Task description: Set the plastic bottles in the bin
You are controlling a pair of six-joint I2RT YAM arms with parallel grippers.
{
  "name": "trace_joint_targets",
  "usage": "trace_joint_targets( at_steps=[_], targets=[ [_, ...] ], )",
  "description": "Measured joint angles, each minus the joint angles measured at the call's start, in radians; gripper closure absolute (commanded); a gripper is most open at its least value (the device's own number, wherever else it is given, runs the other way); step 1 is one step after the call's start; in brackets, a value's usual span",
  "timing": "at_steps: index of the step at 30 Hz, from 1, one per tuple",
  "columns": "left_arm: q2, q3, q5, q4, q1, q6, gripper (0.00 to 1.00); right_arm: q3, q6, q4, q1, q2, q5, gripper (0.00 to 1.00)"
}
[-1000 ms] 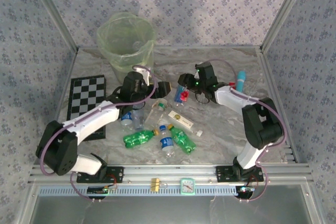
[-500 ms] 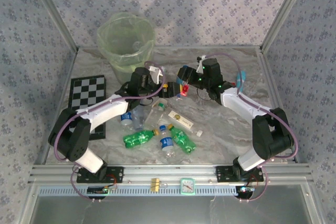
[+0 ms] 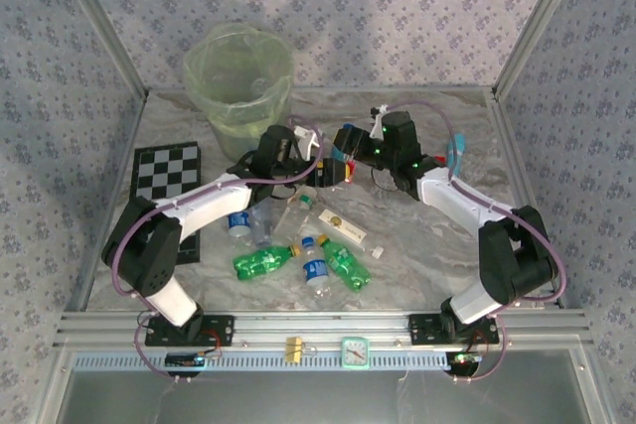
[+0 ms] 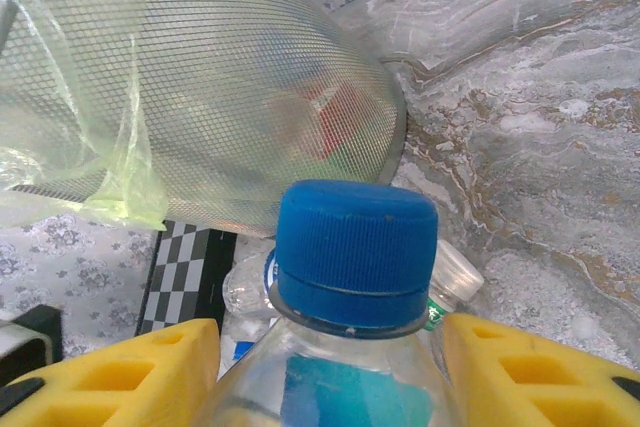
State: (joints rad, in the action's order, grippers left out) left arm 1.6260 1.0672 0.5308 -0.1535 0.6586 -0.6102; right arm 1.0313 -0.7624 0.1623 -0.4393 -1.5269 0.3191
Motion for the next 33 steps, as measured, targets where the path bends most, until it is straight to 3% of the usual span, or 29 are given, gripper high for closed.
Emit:
trace_joint_targets(
  at_steps=[7, 13, 15, 27, 33],
  targets=[
    [0.0, 0.004, 0.005, -0.002, 0.004, -0.001, 0.52, -0.001, 0.005, 0.0, -0.005, 0.004, -0.006, 0.48],
    [-0.001, 0.004, -0.019, 0.0, 0.005, 0.0, 0.54, -0.002, 0.015, -0.003, -0.01, 0.015, -0.023, 0.21],
    [-0.001, 0.004, -0.034, 0.001, 0.005, -0.001, 0.55, -0.003, 0.013, -0.006, -0.009, 0.027, -0.03, 0.16],
    [-0.016, 0.013, -0.098, 0.055, -0.026, 0.041, 0.54, -0.055, 0.044, -0.063, 0.05, 0.172, -0.1, 0.06],
    [-0.024, 0.148, -0.142, 0.167, -0.079, 0.149, 0.54, -0.106, 0.053, -0.108, 0.064, 0.183, -0.127, 0.05]
  ],
)
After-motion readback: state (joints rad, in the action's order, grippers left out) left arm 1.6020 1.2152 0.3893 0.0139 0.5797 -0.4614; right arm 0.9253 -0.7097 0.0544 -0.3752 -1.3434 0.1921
